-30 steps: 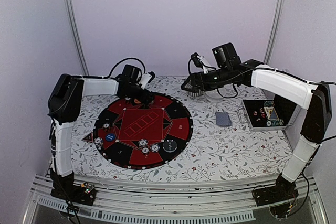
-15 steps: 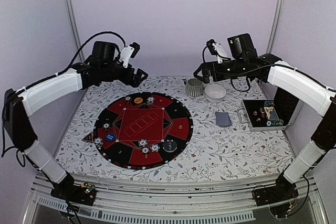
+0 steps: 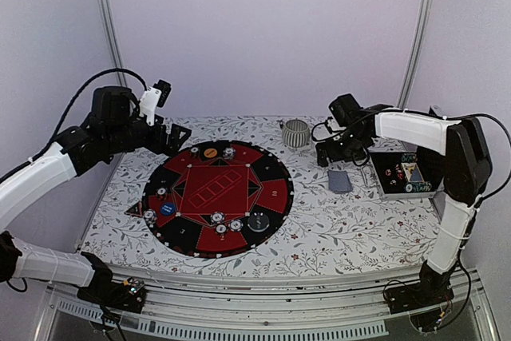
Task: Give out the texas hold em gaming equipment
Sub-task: Pick up the face-down deck piles from the center of the board.
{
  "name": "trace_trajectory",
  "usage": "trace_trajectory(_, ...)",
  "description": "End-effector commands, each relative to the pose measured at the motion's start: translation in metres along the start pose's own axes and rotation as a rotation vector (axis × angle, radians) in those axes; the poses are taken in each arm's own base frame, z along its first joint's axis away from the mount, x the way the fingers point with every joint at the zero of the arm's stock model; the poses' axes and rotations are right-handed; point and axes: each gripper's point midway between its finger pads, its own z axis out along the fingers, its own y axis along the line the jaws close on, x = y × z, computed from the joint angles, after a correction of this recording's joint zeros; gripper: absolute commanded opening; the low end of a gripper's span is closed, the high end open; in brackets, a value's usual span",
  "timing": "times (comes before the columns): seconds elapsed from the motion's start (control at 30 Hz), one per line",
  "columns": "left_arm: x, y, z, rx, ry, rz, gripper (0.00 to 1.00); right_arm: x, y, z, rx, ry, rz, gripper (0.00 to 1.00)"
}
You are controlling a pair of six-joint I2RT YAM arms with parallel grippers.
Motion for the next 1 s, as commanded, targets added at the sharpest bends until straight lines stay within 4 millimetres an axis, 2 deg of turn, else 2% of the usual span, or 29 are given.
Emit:
trace_trajectory(0.0, 0.019, -0.003, 0.004, 0.003, 0.05, 0.004, 0.98, 0.036, -0.014, 0.037, 0.098, 0.161, 0.001, 0.99)
trace_trajectory(0.13, 0.028, -0.005, 0.006, 0.008, 0.068, 0.021, 0.98, 0.058, -0.03, 0.062, 0.196, 0.26, -0.03, 0.99)
trace_trajectory(0.23, 0.032, -0.005, 0.007, 0.01, 0.073, 0.032, 0.98, 0.073, -0.037, 0.074, 0.194, 0.312, -0.031, 0.99)
trace_trajectory(0.6, 0.028, -0.007, 0.015, 0.019, 0.062, 0.052, 0.98, 0.089, -0.048, 0.083, 0.106, 0.357, 0.011, 0.99)
trace_trajectory(0.73, 0.028, -0.006, 0.016, 0.017, 0.066, 0.058, 0.98, 0.093, -0.036, 0.084, 0.023, 0.363, 0.012, 0.96)
trace_trajectory(0.97, 0.028, -0.005, 0.015, 0.011, 0.065, 0.065, 0.98, 0.105, -0.038, 0.085, 0.03, 0.4, 0.017, 0.79)
